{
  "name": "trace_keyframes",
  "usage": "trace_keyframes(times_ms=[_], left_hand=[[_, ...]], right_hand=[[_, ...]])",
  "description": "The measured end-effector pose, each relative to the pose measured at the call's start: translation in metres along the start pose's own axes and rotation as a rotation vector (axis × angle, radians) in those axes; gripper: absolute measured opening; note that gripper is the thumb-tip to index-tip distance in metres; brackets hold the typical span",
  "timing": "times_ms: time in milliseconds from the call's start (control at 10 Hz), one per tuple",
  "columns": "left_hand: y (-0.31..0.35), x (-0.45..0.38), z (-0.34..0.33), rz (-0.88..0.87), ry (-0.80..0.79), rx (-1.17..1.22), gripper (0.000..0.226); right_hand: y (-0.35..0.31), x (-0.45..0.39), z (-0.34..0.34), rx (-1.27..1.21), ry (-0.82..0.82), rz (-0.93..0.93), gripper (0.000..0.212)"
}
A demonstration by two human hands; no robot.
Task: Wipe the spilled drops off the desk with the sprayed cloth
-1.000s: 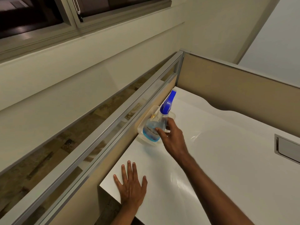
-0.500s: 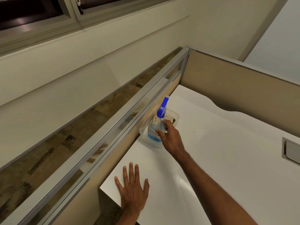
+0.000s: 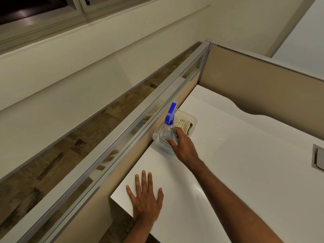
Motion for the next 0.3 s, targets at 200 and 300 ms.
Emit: trace_keyframes(times_ms=[200,300], left_hand=[[-0.0009,0.0004,-0.0005,-0.013,0.031,-0.01,0.086],[0.0,0.0039,-0.0031,-0.024,0.052,-0.031,0.086]], right_hand=[[0.0019,0.0019,0.0034,-0.039,-0.043,0.008,0.058],[0.0038,0.0046,0.0063,-0.085,-0.04,0.011,0.062]])
Point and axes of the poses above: each hand's wrist, its own x-axis away from the middle knuckle, its own z-axis out of the back of the hand, y = z × x, the point moved 2 cm from there along -x, towards the middle knuckle, and after that the axes turned 13 degrees about -z, right-handed, at the moved point
